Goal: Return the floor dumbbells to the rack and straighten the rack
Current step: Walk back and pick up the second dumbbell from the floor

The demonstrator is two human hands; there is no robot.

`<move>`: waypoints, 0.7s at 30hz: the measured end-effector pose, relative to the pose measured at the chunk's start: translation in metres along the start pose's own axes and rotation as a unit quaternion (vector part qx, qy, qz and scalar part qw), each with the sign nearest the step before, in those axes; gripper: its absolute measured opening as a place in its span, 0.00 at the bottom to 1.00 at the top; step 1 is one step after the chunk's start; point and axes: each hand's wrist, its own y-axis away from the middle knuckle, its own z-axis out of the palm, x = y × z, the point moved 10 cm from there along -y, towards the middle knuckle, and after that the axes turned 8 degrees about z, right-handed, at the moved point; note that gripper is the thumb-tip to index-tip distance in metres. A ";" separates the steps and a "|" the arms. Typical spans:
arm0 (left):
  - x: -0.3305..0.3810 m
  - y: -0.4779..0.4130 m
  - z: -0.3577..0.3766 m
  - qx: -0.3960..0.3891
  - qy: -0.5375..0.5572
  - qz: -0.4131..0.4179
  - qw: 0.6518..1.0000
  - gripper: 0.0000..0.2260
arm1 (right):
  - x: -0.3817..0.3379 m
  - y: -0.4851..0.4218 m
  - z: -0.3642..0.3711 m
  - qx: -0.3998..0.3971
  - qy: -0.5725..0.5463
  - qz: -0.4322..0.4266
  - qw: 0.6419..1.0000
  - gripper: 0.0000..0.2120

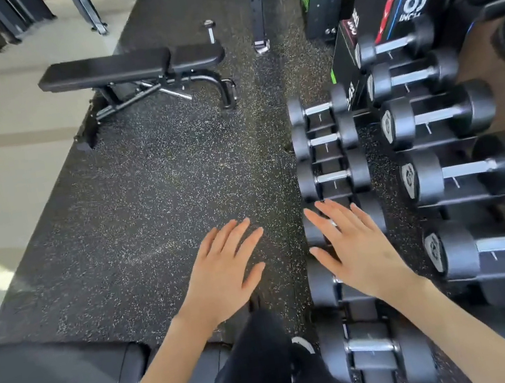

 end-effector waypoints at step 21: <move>-0.192 -0.188 0.038 -0.006 0.039 -0.002 0.999 0.22 | 0.015 -0.258 0.052 -0.050 0.033 0.032 0.998 0.26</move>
